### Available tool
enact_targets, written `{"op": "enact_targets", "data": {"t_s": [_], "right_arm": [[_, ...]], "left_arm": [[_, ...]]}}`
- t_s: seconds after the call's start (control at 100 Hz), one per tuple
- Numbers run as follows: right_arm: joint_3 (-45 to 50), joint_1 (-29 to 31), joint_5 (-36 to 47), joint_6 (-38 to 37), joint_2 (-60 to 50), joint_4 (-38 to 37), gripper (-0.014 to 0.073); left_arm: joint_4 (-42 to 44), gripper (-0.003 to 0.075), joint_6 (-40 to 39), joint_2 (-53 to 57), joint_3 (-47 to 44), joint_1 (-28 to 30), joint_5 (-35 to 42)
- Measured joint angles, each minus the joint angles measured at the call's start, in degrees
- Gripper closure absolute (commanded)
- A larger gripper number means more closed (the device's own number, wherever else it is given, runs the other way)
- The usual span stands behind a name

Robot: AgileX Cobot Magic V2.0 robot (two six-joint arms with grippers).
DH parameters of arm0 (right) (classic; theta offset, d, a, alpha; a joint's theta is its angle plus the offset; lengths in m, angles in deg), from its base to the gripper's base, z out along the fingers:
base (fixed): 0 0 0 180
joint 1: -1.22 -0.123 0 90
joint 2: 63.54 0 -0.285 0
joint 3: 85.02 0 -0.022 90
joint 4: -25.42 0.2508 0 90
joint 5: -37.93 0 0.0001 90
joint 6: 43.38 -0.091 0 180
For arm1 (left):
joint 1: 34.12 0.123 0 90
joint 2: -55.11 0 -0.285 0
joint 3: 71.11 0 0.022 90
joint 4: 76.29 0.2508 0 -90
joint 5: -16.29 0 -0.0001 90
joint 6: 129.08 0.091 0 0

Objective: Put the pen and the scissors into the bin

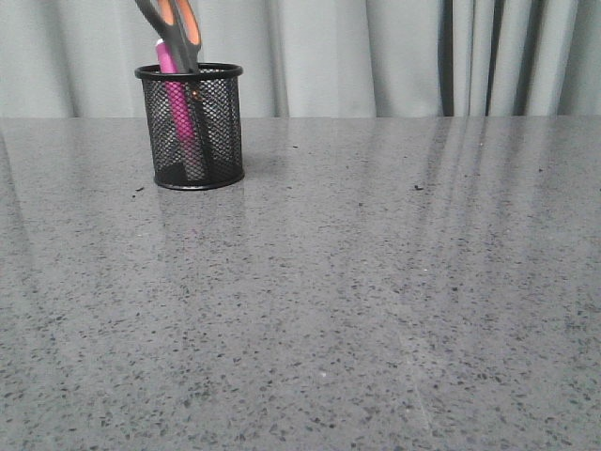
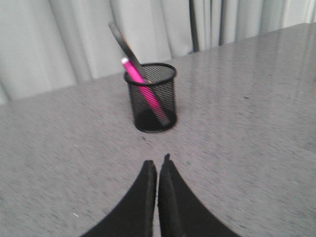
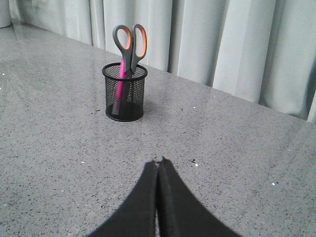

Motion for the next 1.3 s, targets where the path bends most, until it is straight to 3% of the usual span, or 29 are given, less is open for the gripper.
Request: {"op": "enact_targets", "data": {"t_s": [0.19,0.29,0.39,0.57,1.3], "right_arm": [[0.0,0.0,0.0,0.0,0.0,-0.04,0.0664],[0.0,0.0,0.0,0.0,0.0,-0.04,0.0664],[0.0,0.0,0.0,0.0,0.0,-0.13,0.0664],[0.0,0.0,0.0,0.0,-0.08,-0.13,0.0664],[0.0,0.0,0.0,0.0,-0.08,-0.13,0.0664]], "left_arm": [[6.96,0.0739,0.29,5.24,-12.11,5.77,14.65],[6.16,0.0739,-1.54,7.07,-19.3,10.32,17.57],[5.48,0.0739,-6.39,7.45,-24.2,13.59,17.41],[4.55,0.0739,-9.34,7.45,-24.23,16.31,11.41],[4.42,0.0739,-9.71,7.45,-24.23,16.37,11.07]]}}
